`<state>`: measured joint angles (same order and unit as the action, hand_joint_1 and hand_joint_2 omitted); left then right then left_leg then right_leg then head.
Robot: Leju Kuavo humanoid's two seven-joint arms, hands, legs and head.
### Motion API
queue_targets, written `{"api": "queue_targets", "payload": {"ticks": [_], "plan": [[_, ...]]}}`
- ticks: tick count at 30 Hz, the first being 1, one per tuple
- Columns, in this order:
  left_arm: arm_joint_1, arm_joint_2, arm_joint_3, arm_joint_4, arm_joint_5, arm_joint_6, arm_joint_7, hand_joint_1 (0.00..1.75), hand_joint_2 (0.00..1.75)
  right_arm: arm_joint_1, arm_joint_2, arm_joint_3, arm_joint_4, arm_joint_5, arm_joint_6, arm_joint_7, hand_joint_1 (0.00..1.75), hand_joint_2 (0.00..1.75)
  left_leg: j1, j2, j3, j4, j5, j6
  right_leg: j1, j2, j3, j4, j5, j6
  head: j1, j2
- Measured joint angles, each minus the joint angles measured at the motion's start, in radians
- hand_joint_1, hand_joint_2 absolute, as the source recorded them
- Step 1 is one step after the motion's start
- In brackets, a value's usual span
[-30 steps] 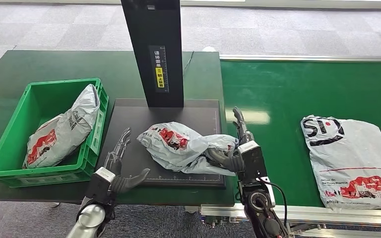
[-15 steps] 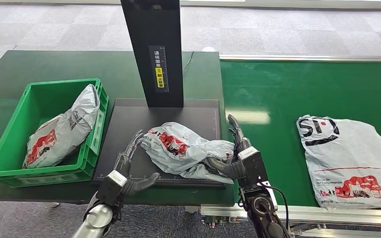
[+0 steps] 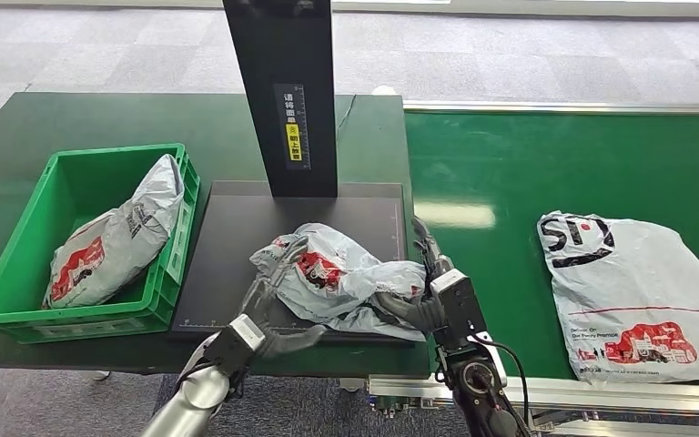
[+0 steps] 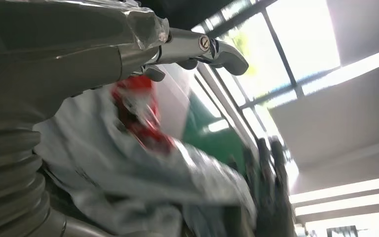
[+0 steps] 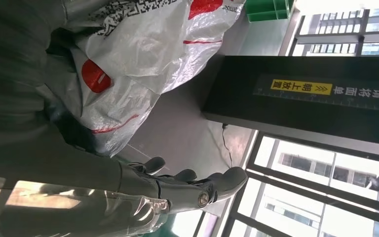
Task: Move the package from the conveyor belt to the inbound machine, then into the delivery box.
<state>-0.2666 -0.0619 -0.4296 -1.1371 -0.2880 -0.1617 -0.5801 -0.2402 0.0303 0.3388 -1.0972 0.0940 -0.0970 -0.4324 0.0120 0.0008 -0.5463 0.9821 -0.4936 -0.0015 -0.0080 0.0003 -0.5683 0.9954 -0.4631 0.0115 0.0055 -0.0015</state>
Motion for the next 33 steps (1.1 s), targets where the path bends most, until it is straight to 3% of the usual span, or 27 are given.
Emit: {"api": "queue_targets", "payload": {"ticks": [6, 12, 27, 28, 31, 33], "plan": [[-0.129, -0.034, -0.193, 0.074, -0.217, 0.095, 0.131, 0.0, 1.75, 0.005, 0.007, -0.014, 0.008, 0.021, 0.005, 0.009, 0.0, 1.75, 0.0, 0.0, 0.0, 0.0, 0.0, 0.0, 0.0, 0.0, 0.0, 0.0, 0.0, 0.0, 0.0, 0.0], [-0.234, -0.05, -0.314, 0.2, -0.324, 0.05, 0.204, 0.0, 1.75, 0.014, 0.015, -0.041, 0.013, 0.037, 0.015, 0.018, 0.0, 1.75, 0.0, 0.0, 0.0, 0.0, 0.0, 0.0, 0.0, 0.0, 0.0, 0.0, 0.001, 0.0, 0.0, 0.0], [-0.319, -0.082, -0.394, 0.331, -0.478, -0.001, 0.3, 0.03, 1.75, 0.061, 0.038, -0.098, 0.014, 0.075, 0.016, 0.048, 0.0, 1.75, 0.0, 0.0, 0.0, 0.0, 0.0, 0.0, 0.0, 0.0, 0.0, 0.0, 0.0, 0.0, 0.0, 0.0], [-0.323, -0.087, -0.396, 0.342, -0.49, 0.001, 0.31, 0.39, 1.75, 0.066, 0.039, -0.102, 0.013, 0.079, 0.016, 0.051, 0.0, 1.75, 0.0, 0.0, 0.0, 0.0, 0.0, 0.0, 0.0, 0.0, 0.0, 0.0, 0.0, 0.0, 0.0, 0.0], [-0.328, -0.101, -0.399, 0.366, -0.529, 0.054, 0.353, 1.66, 1.75, 0.082, 0.045, -0.112, 0.005, 0.088, 0.015, 0.058, 0.0, 1.75, 0.0, 0.0, 0.0, 0.0, 0.0, 0.0, 0.0, 0.0, 0.0, 0.0, 0.0, 0.0, 0.0, 0.0], [-0.326, -0.108, -0.396, 0.375, -0.556, 0.123, 0.403, 1.75, 1.75, 0.094, 0.049, -0.118, -0.011, 0.091, 0.015, 0.06, 0.0, 1.75, 0.0, 0.0, 0.0, 0.0, 0.0, 0.0, 0.0, 0.0, 0.0, 0.0, 0.0, 0.0, 0.0, 0.0]]}}
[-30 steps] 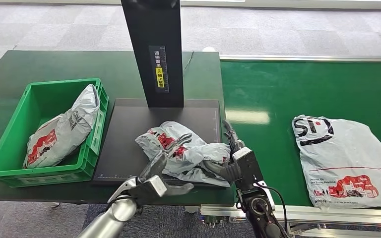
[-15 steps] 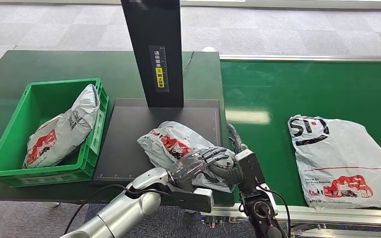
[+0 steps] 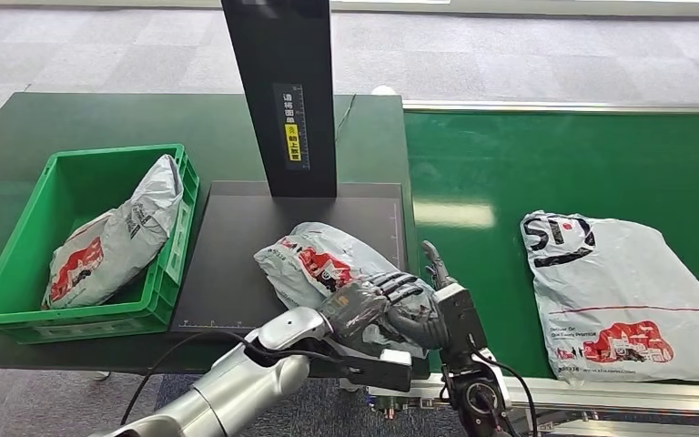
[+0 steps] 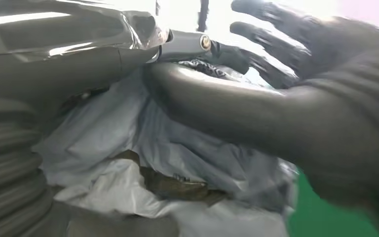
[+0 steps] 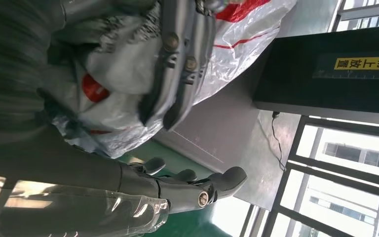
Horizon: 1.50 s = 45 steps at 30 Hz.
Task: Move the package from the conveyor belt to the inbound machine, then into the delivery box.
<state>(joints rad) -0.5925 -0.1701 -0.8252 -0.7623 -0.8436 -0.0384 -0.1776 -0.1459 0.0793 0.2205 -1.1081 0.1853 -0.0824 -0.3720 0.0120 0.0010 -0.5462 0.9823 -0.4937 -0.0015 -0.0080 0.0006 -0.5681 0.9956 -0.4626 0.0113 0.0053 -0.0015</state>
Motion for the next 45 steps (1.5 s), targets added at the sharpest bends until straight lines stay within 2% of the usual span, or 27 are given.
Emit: {"api": "queue_targets", "payload": {"ticks": [4, 9, 16, 24, 28, 30, 32, 39, 45], "plan": [[0.003, -0.004, 0.027, 0.007, -0.026, 0.102, 0.075, 1.75, 1.75, 0.017, 0.006, -0.011, -0.035, 0.004, 0.0, 0.003, 0.0, 1.75, 0.0, 0.0, 0.0, 0.0, 0.0, 0.0, 0.0, 0.0, 0.0, 0.0, 0.0, 0.0, 0.0, 0.0], [0.014, 0.001, 0.074, 0.009, -0.06, 0.172, 0.109, 1.75, 1.75, 0.026, 0.006, -0.017, -0.052, 0.005, 0.002, 0.004, 0.0, 1.75, 0.0, 0.0, 0.0, 0.0, 0.0, 0.0, 0.0, 0.0, 0.0, 0.0, 0.0, 0.0, 0.0, 0.0], [0.024, 0.007, 0.114, 0.02, -0.073, 0.208, 0.102, 1.75, 1.75, 0.023, 0.005, -0.018, -0.052, 0.003, 0.001, 0.001, 0.0, 1.75, 0.0, 0.0, 0.0, 0.0, 0.0, 0.0, 0.0, 0.0, 0.0, 0.0, 0.0, 0.0, 0.0, 0.0], [0.042, 0.019, 0.152, 0.019, -0.062, 0.312, 0.049, 1.75, 1.75, 0.024, 0.005, -0.02, -0.053, -0.012, -0.002, -0.015, 0.0, 1.75, 0.0, 0.0, 0.0, 0.0, 0.0, 0.0, 0.0, 0.0, 0.0, 0.0, 0.0, 0.0, 0.0, 0.0], [0.064, 0.029, 0.183, -0.019, -0.038, 0.487, -0.033, 1.75, 1.75, 0.025, 0.005, -0.022, -0.055, -0.027, -0.004, -0.026, 0.0, 1.75, 0.0, 0.0, 0.0, 0.0, 0.0, 0.0, 0.0, 0.0, 0.0, 0.0, 0.0, 0.0, 0.0, 0.0], [0.077, 0.039, 0.21, -0.068, -0.018, 0.591, -0.091, 1.75, 1.75, 0.025, 0.005, -0.023, -0.058, -0.042, -0.009, -0.031, 0.0, 1.75, 0.0, 0.0, 0.0, 0.0, 0.0, 0.0, 0.0, 0.0, 0.0, 0.0, 0.0, 0.0, 0.0, 0.0], [0.098, 0.051, 0.248, -0.142, -0.007, 0.652, -0.147, 1.75, 1.75, 0.026, 0.004, -0.024, -0.058, -0.056, -0.021, -0.037, 0.0, 1.75, 0.0, 0.0, 0.0, 0.0, 0.0, 0.0, 0.0, 0.0, 0.0, 0.0, 0.0, 0.0, 0.0, 0.0], [0.183, 0.075, 0.428, -0.411, 0.117, 0.664, -0.358, 1.75, 1.75, 0.036, 0.001, -0.024, -0.058, -0.087, -0.046, -0.068, 0.0, 1.75, 0.0, 0.0, -0.001, 0.0, 0.0, 0.0, 0.0, 0.0, -0.001, 0.0, 0.0, 0.0, 0.0, 0.0], [0.211, 0.07, 0.576, -0.538, 0.13, 0.664, -0.459, 1.75, 1.75, 0.04, -0.001, -0.019, -0.052, -0.097, -0.054, -0.077, 0.0, 1.75, 0.0, 0.0, -0.001, 0.0, 0.0, 0.0, 0.0, 0.0, -0.001, 0.0, 0.0, 0.0, 0.0, 0.0]]}}
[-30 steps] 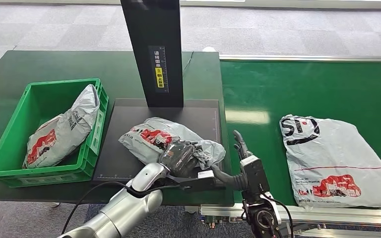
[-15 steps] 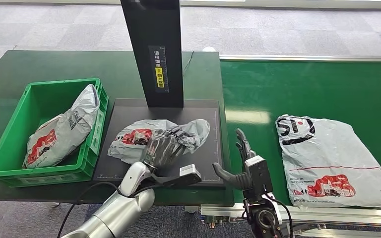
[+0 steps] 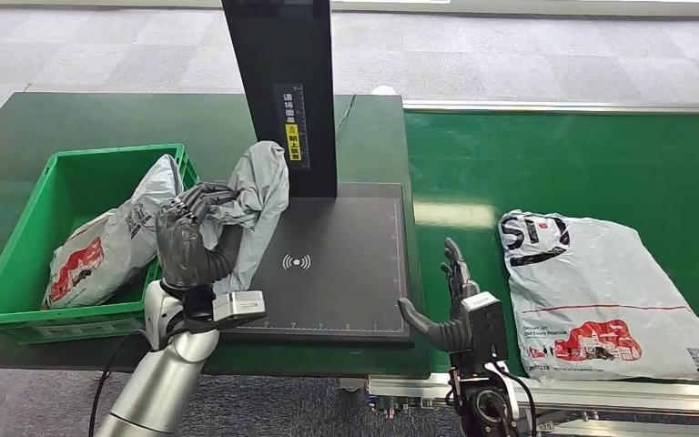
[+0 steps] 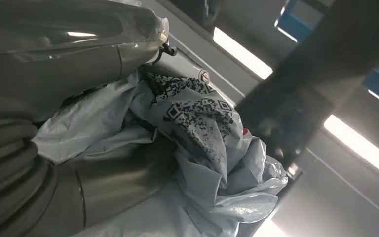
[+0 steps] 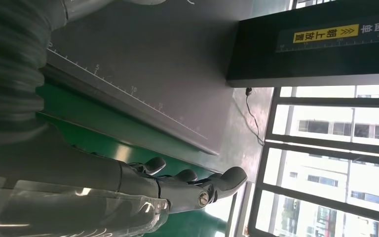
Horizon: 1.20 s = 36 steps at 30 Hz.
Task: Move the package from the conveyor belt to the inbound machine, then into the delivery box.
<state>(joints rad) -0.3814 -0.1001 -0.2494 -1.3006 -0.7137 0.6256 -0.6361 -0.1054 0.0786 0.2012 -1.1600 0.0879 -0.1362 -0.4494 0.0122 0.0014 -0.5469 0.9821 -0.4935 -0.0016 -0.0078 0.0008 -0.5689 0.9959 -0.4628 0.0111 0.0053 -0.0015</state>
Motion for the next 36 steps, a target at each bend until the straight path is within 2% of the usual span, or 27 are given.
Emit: {"api": "queue_targets", "payload": {"ticks": [5, 10, 20, 24, 31, 34, 36], "plan": [[0.004, -0.002, 0.06, -0.051, 0.003, 0.0, -0.009, 1.75, 1.75, 0.001, 0.0, 0.003, 0.005, -0.001, -0.002, -0.002, 0.0, 1.75, 0.0, 0.0, 0.0, 0.0, 0.0, 0.0, 0.0, 0.0, 0.0, 0.0, 0.0, 0.0, 0.0, 0.0], [0.01, -0.021, 0.137, -0.129, -0.007, 0.0, -0.054, 1.75, 1.75, 0.006, 0.0, 0.004, 0.01, 0.0, -0.005, -0.007, 0.0, 1.75, 0.0, 0.0, 0.0, 0.0, 0.0, 0.0, 0.0, 0.0, 0.0, 0.0, 0.0, 0.0, 0.0, 0.0], [-0.077, -0.03, 0.457, -0.427, -0.233, 0.0, -0.058, 1.75, 1.75, 0.02, 0.021, 0.003, 0.028, 0.027, -0.009, -0.019, 0.0, 1.75, 0.001, 0.0, -0.001, 0.0, 0.001, -0.001, 0.001, 0.0, -0.001, 0.002, 0.0, 0.0, 0.0, 0.0], [-0.128, -0.027, 0.54, -0.484, -0.368, 0.0, -0.052, 1.75, 1.75, 0.01, 0.028, 0.004, 0.037, 0.035, -0.001, -0.019, 0.0, 1.75, 0.001, 0.0, -0.001, 0.0, 0.001, -0.002, 0.001, 0.0, -0.001, 0.002, 0.0, 0.0, 0.0, 0.0], [-0.191, -0.043, 0.626, -0.425, -0.526, 0.0, -0.032, 1.75, 1.75, 0.013, 0.029, 0.003, 0.041, 0.037, -0.008, -0.014, 0.0, 1.75, 0.0, 0.0, 0.0, 0.0, 0.001, -0.002, 0.0, 0.0, -0.001, 0.001, 0.0, 0.0, 0.0, 0.0], [-0.227, -0.022, 0.633, -0.313, -0.596, 0.0, 0.073, 1.75, 1.75, 0.023, 0.029, 0.002, 0.036, 0.037, -0.019, -0.006, 0.0, 1.75, 0.001, 0.0, 0.0, 0.0, 0.001, -0.002, 0.001, 0.0, -0.002, 0.002, 0.0, -0.001, 0.0, 0.0], [-0.253, -0.013, 0.619, -0.205, -0.683, -0.006, 0.196, 1.75, 1.75, 0.036, 0.027, 0.001, 0.019, 0.039, -0.022, 0.016, 0.0, 1.75, 0.001, -0.001, 0.0, 0.0, 0.002, -0.002, 0.001, -0.001, -0.003, 0.002, 0.001, -0.002, 0.0, 0.0]]}}
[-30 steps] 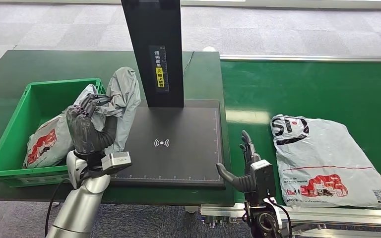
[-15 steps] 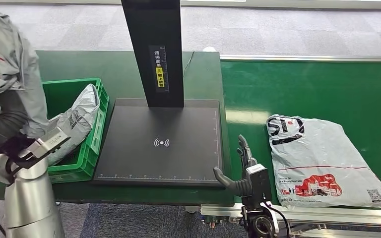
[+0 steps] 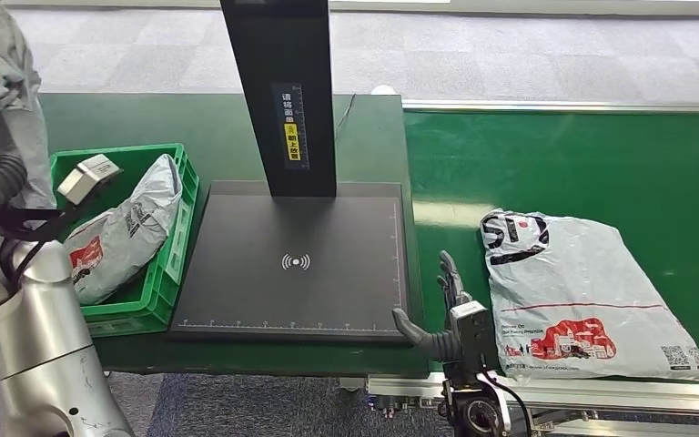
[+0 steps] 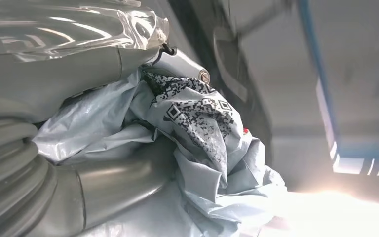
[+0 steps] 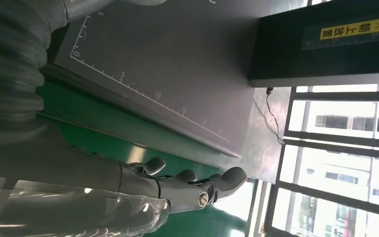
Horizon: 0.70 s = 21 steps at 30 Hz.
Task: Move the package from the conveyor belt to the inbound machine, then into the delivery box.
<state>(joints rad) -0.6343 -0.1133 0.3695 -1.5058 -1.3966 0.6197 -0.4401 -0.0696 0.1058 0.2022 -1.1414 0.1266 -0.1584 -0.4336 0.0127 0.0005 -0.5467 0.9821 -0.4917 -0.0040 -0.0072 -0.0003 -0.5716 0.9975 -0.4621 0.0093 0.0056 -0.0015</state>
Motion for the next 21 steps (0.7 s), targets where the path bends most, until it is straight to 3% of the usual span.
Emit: {"api": "queue_targets", "payload": {"ticks": [3, 5, 9, 16, 21], "plan": [[-0.048, 0.03, -0.073, 0.255, -0.095, -0.052, 0.258, 1.75, 1.75, 0.02, -0.002, -0.006, -0.042, 0.024, 0.016, 0.038, 0.0, 1.75, 0.0, 0.0, 0.0, 0.0, 0.001, 0.0, 0.0, 0.0, 0.0, 0.0, 0.001, -0.001, 0.0, 0.0], [-0.073, 0.052, -0.131, 0.405, -0.089, -0.071, 0.345, 1.75, 1.75, 0.033, -0.003, -0.015, -0.064, 0.037, 0.031, 0.053, 0.0, 1.75, 0.0, 0.001, -0.001, 0.0, 0.001, 0.0, 0.0, 0.001, 0.0, 0.001, 0.001, -0.001, 0.0, 0.0], [-0.105, 0.08, -0.214, 0.586, -0.064, -0.067, 0.373, 1.75, 1.75, 0.045, -0.003, -0.032, -0.084, 0.048, 0.042, 0.059, 0.0, 1.75, 0.0, 0.003, -0.001, 0.0, 0.001, 0.0, 0.0, 0.003, -0.001, 0.001, 0.002, -0.001, 0.0, 0.0], [-0.134, 0.109, -0.267, 0.702, -0.058, -0.076, 0.388, 1.75, 1.75, 0.051, -0.003, -0.044, -0.093, 0.052, 0.045, 0.059, 0.0, 1.75, 0.0, 0.003, -0.003, 0.0, 0.001, -0.001, 0.0, 0.003, -0.002, 0.001, 0.001, -0.001, 0.0, 0.0], [-0.152, 0.132, -0.302, 0.784, -0.123, -0.148, 0.573, 1.75, 1.75, 0.052, -0.002, -0.046, -0.094, 0.078, 0.069, 0.066, 0.0, 1.75, 0.0, 0.004, -0.002, 0.0, 0.001, -0.001, 0.0, 0.004, -0.002, 0.001, 0.002, -0.002, 0.0, 0.0]]}}
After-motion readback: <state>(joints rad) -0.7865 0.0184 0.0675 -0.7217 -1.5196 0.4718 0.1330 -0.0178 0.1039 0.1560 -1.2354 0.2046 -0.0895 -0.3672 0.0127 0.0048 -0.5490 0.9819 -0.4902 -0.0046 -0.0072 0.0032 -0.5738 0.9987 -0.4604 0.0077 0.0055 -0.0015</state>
